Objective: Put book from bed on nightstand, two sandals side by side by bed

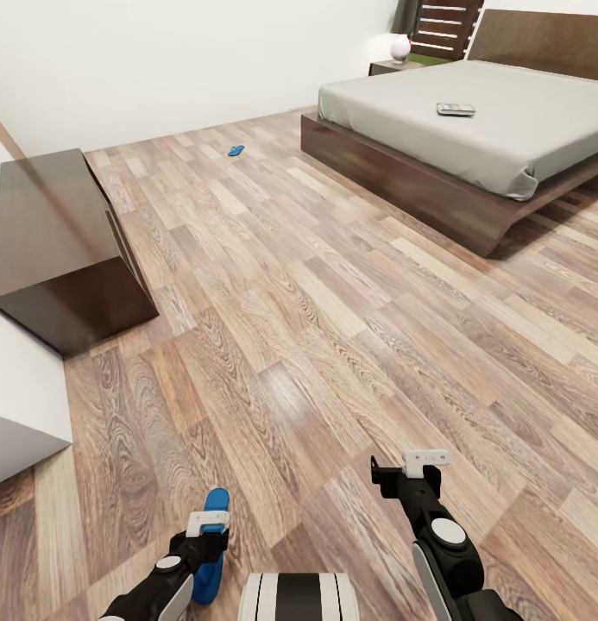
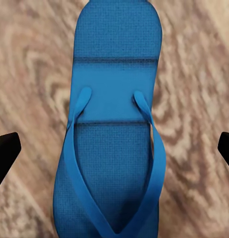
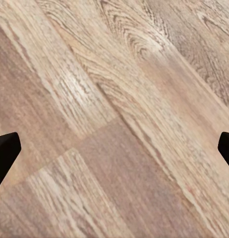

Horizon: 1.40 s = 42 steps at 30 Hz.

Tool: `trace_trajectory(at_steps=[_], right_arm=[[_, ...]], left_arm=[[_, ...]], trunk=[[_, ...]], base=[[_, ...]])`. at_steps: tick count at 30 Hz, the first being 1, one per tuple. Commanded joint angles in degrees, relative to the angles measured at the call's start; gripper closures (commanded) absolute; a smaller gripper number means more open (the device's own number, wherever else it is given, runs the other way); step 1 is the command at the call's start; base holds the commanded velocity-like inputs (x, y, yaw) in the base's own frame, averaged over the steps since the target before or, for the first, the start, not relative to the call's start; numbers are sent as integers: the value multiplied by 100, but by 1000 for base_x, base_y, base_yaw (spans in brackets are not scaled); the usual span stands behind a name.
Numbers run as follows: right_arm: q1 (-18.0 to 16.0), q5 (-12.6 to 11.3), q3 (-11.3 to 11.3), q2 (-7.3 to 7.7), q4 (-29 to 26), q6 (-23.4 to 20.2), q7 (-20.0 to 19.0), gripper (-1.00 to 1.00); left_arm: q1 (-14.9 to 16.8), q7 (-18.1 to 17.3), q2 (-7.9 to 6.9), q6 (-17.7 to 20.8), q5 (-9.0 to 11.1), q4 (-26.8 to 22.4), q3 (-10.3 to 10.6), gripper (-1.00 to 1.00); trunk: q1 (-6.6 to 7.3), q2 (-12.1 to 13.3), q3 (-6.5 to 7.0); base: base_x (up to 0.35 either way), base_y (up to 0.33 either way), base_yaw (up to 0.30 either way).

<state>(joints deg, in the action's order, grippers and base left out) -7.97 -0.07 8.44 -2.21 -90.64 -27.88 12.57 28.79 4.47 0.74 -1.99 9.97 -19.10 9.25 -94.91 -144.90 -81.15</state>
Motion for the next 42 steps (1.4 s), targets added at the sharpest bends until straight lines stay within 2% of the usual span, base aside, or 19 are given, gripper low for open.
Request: trace_trajectory(at_steps=[1, 6, 28, 36, 42], right_arm=[[-3, -1, 9, 1, -6, -34, 33, -100], [-3, -1, 7, 1, -6, -34, 34, -100], [-3, -1, 8, 1, -6, -34, 27, -100], [-3, -1, 8, 1, -6, -34, 27, -100], [-3, -1, 8, 1, -6, -34, 27, -100]], left_arm=[[3, 37, -3, -21, 57, 4, 48, -100], [3, 37, -3, -21, 57, 3, 47, -100], [3, 37, -3, -21, 57, 5, 48, -100], [3, 37, -3, -27, 57, -1, 47, -100], [8, 37, -5, -27, 57, -47, 48, -100]], trunk=[[1, -1, -3], [-12, -8, -114], [-12, -8, -114], [-33, -19, -291], [-33, -19, -291]], base=[[0, 0, 0], [0, 0, 0], [0, 0, 0], [0, 0, 0], [0, 0, 0]])
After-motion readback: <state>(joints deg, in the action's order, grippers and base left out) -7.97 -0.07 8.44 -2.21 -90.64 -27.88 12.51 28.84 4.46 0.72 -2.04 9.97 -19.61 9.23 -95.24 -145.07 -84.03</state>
